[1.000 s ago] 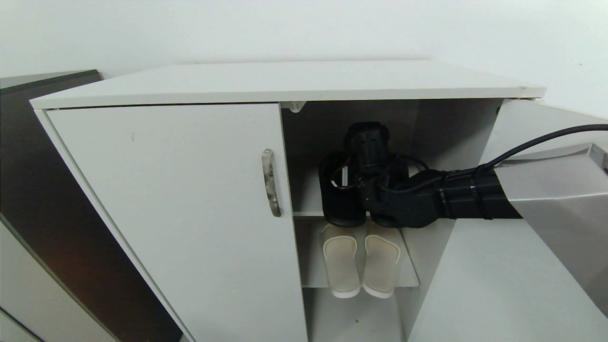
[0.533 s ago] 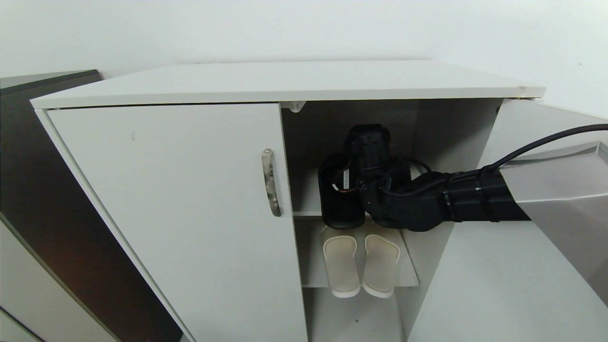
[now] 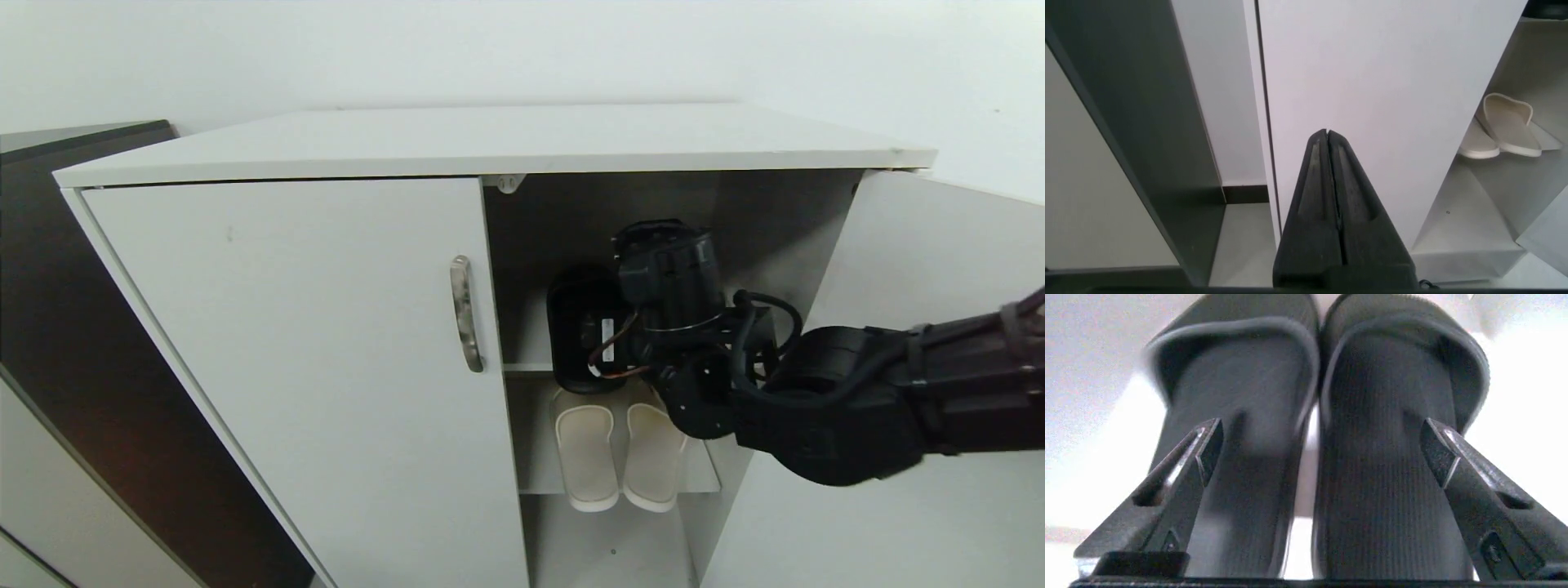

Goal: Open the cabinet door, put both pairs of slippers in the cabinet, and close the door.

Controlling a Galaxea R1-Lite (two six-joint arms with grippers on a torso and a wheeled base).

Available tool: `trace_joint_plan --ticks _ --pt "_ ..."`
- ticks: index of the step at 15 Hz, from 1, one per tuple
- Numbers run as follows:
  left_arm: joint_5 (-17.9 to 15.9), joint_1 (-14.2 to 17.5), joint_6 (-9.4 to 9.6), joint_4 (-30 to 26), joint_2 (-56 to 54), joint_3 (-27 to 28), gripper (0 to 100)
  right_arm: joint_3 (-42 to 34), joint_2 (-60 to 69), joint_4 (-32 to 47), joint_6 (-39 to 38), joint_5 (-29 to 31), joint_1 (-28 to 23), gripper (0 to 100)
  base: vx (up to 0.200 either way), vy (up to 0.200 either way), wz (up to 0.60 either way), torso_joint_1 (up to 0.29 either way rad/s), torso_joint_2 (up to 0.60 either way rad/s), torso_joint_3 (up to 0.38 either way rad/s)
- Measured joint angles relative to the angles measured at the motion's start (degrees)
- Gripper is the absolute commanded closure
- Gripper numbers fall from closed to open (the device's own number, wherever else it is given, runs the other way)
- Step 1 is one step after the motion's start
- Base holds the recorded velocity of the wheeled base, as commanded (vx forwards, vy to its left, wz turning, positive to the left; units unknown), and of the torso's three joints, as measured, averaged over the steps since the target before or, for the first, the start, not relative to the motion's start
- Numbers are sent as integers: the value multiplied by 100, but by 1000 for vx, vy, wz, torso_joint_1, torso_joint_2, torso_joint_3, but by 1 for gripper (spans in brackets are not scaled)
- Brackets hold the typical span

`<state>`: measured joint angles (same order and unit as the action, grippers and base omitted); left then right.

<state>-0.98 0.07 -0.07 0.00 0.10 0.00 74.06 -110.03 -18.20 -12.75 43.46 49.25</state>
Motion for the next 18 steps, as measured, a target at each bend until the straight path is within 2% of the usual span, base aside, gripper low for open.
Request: trace_joint_plan --ticks 1,9,18 --pt "0 0 0 0 0 0 100 -212 195 -62 -9 4 135 100 0 0 0 0 0 0" --pt "0 -2 7 0 -2 0 100 -1146 948 -555 17 2 592 100 0 0 0 0 0 0" --pt "2 0 0 0 -5 0 100 -1263 833 -591 15 4 592 100 0 0 0 0 0 0"
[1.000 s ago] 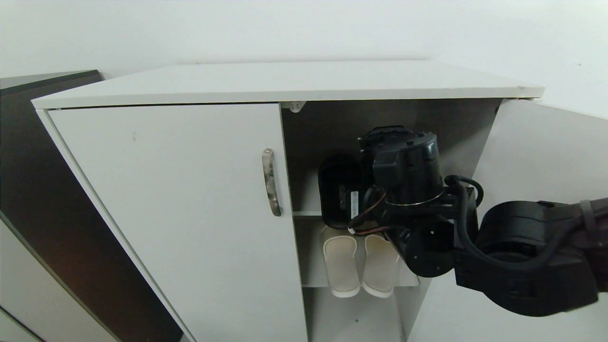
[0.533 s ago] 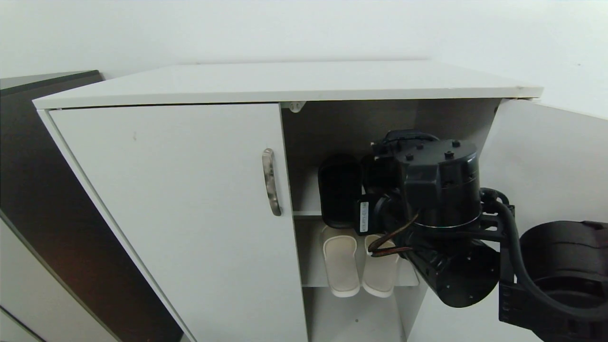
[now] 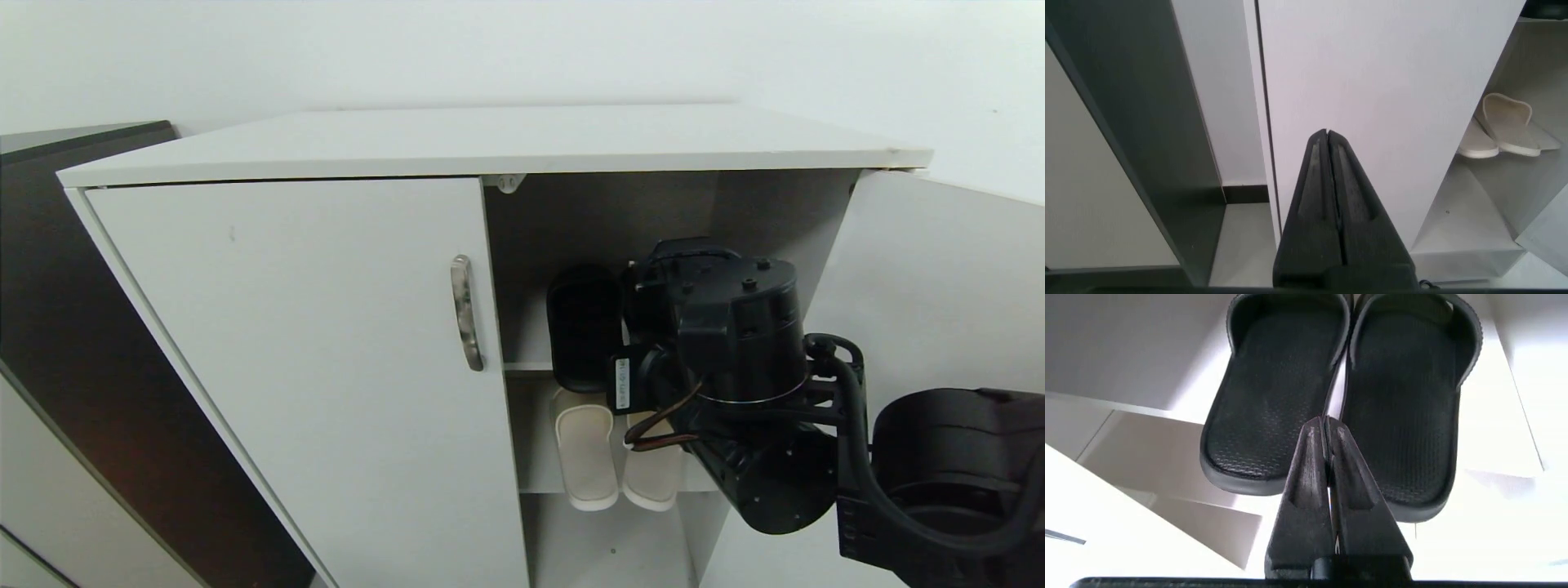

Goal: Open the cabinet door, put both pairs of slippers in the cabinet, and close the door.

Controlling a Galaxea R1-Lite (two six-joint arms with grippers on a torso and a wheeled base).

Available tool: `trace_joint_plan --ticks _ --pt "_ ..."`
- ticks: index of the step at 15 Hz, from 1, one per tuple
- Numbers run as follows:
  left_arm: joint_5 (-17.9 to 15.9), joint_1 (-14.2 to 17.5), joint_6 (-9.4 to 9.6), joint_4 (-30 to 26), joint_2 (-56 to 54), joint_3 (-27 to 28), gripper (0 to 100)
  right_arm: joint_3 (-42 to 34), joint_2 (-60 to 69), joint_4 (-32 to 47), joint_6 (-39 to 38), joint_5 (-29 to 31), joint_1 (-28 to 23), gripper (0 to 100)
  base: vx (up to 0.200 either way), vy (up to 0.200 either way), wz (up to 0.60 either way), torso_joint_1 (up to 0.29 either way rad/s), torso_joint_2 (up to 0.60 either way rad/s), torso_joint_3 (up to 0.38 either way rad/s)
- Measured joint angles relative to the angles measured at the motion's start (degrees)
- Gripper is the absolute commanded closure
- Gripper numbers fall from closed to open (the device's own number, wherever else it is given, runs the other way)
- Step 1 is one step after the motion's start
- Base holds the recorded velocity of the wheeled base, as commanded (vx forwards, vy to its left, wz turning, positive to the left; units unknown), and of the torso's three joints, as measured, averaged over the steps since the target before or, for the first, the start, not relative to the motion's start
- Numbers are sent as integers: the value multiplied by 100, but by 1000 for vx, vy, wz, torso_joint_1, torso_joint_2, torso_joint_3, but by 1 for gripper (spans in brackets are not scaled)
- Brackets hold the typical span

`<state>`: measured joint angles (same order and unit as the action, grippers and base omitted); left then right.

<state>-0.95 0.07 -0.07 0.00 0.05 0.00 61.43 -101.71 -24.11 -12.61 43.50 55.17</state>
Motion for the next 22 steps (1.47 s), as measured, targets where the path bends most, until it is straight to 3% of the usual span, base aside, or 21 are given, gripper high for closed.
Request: trace_joint_plan --ticks 15,22 --pt "0 0 0 0 0 0 100 -236 -85 -13 -20 -9 4 100 -200 0 0 3 3 2" --pt "-2 0 -9 -2 0 0 100 -501 -99 -433 185 -23 -7 100 -200 0 0 2 4 4"
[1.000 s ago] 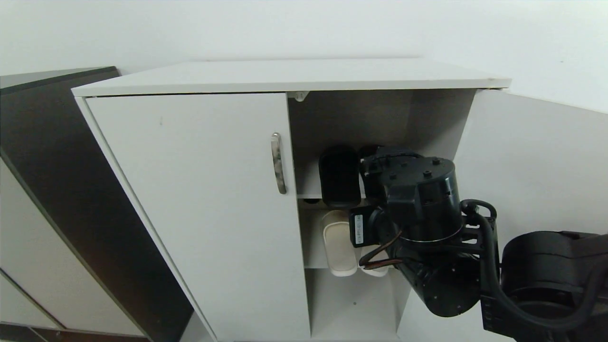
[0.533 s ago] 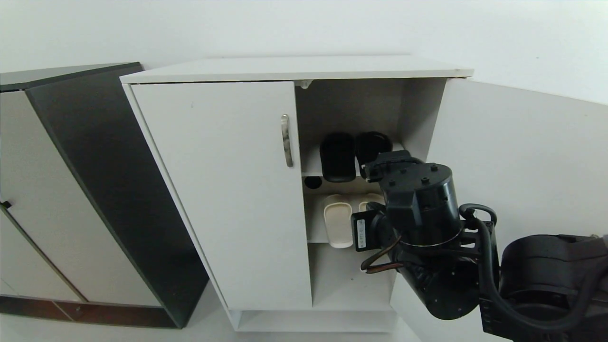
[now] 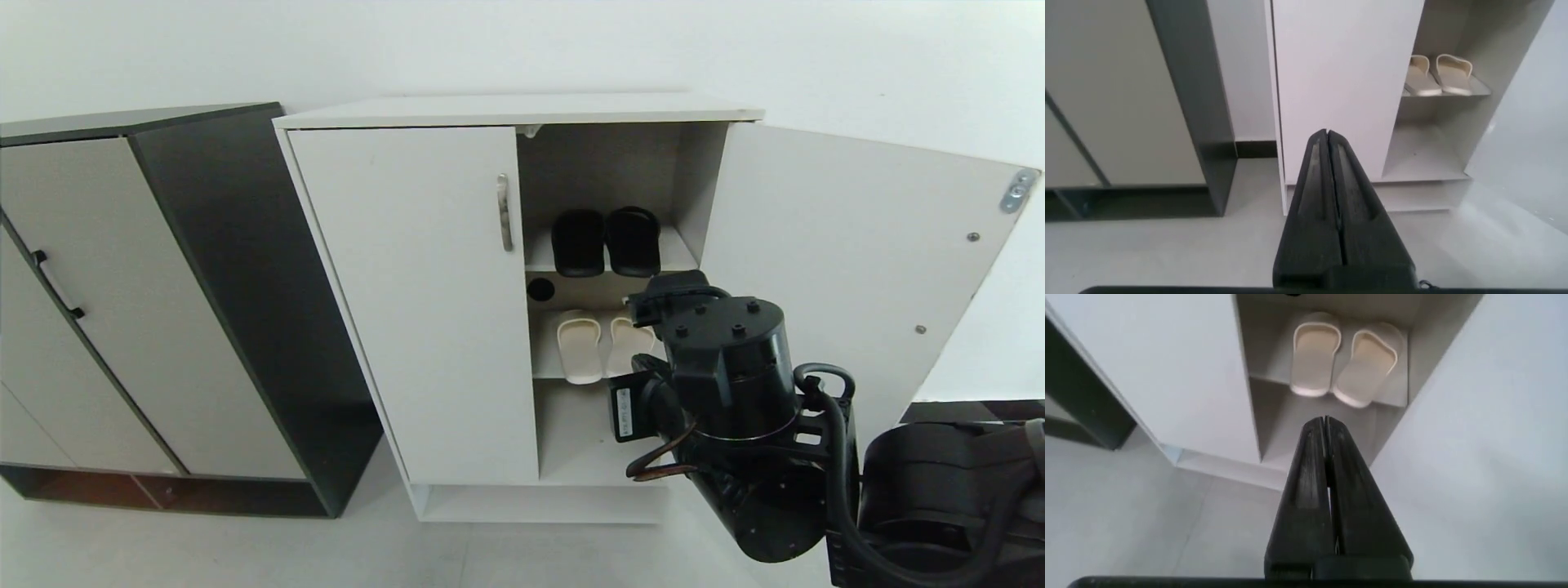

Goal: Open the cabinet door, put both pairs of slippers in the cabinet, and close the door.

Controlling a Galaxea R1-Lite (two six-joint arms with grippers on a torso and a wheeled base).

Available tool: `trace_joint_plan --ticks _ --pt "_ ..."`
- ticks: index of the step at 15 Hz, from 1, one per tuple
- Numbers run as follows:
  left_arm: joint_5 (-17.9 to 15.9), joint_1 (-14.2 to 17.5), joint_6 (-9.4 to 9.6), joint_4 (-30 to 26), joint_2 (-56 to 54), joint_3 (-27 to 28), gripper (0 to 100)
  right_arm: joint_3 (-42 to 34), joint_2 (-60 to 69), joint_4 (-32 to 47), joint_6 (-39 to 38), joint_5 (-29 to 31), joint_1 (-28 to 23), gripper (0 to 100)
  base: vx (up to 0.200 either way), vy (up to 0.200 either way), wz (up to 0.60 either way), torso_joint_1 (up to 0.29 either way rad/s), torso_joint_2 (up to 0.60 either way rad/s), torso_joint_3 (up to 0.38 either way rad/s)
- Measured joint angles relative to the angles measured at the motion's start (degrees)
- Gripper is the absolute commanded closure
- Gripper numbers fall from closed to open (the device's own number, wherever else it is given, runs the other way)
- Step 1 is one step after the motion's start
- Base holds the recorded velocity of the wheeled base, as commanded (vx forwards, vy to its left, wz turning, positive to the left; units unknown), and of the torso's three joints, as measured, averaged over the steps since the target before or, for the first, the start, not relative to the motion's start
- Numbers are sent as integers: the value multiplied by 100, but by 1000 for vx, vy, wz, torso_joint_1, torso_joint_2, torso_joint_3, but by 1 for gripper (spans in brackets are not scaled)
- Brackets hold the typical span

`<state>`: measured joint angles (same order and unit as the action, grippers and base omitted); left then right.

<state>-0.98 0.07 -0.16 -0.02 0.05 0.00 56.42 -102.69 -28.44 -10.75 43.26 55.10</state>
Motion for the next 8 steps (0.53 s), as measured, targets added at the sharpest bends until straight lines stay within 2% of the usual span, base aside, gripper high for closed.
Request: trace_joint_plan --ticks 2,3,8 --pt "2 -2 0 2 0 0 100 -13 0 0 2 -2 0 100 0 0 0 0 0 0" --pt "0 0 0 5 0 2 100 -17 -4 -2 2 0 0 100 0 0 -600 -12 -2 2" --pt "-4 6 0 2 0 0 100 -17 -61 -16 2 1 -9 100 0 0 0 0 0 0"
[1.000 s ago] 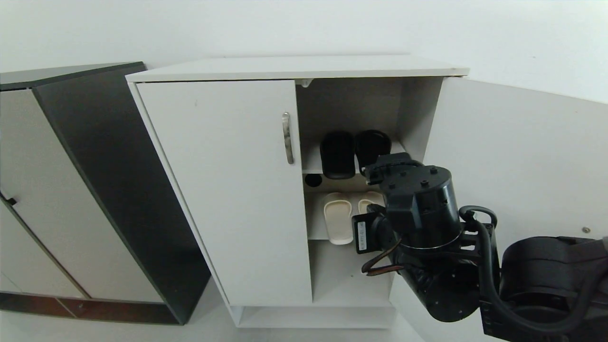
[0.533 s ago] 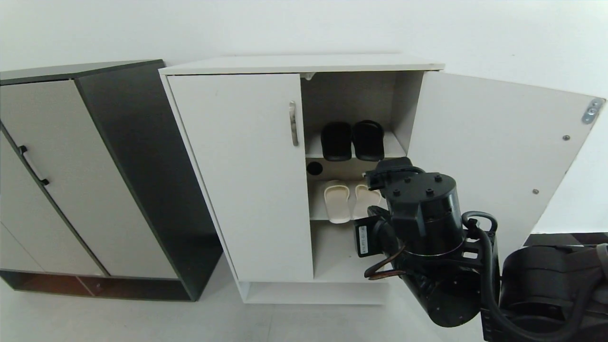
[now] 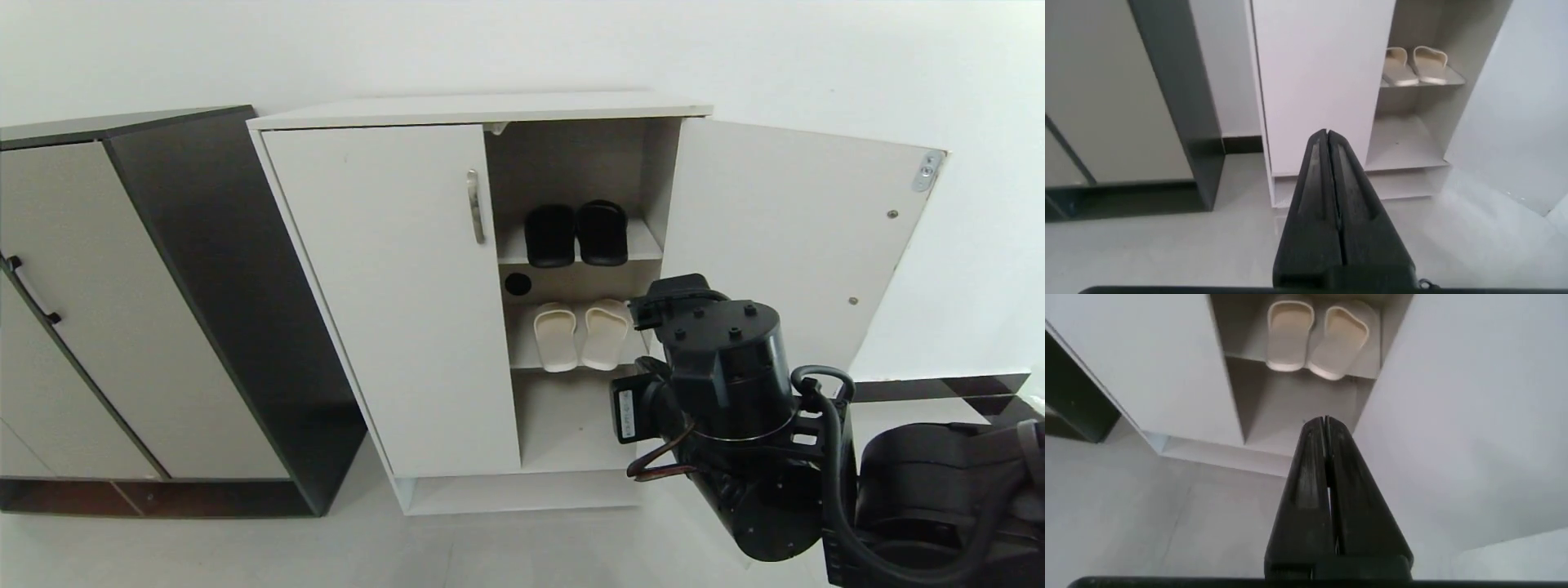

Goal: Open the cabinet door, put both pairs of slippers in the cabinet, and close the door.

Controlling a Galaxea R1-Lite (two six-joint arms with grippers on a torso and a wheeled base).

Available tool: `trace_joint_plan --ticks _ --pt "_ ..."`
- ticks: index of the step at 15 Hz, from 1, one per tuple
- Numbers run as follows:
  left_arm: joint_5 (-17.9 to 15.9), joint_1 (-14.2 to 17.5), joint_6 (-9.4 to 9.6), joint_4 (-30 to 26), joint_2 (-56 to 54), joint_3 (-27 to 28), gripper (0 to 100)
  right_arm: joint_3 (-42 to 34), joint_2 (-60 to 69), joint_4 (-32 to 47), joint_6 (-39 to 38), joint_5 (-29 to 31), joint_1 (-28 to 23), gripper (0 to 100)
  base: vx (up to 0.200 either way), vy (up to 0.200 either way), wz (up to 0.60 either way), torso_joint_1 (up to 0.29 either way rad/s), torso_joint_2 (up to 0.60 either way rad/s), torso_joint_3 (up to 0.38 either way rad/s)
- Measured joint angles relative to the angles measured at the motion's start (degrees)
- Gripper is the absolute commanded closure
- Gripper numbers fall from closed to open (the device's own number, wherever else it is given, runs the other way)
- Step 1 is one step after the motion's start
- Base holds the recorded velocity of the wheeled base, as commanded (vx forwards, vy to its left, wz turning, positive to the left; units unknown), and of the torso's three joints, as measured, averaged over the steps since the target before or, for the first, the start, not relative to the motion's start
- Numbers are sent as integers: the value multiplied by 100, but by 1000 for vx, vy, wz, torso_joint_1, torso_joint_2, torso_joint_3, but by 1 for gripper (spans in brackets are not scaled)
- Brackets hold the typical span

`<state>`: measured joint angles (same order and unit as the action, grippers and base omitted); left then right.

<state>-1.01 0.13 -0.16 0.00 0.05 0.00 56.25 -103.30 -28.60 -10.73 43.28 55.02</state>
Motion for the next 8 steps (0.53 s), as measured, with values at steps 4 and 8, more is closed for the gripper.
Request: trace_joint_plan --ticks 4,8 --pt "6 -4 0 0 0 0 100 1 -72 0 0 0 -24 100 0 0 0 0 0 0" --pt "9 -4 2 0 0 0 100 0 -108 5 2 0 -28 100 0 0 0 0 0 0"
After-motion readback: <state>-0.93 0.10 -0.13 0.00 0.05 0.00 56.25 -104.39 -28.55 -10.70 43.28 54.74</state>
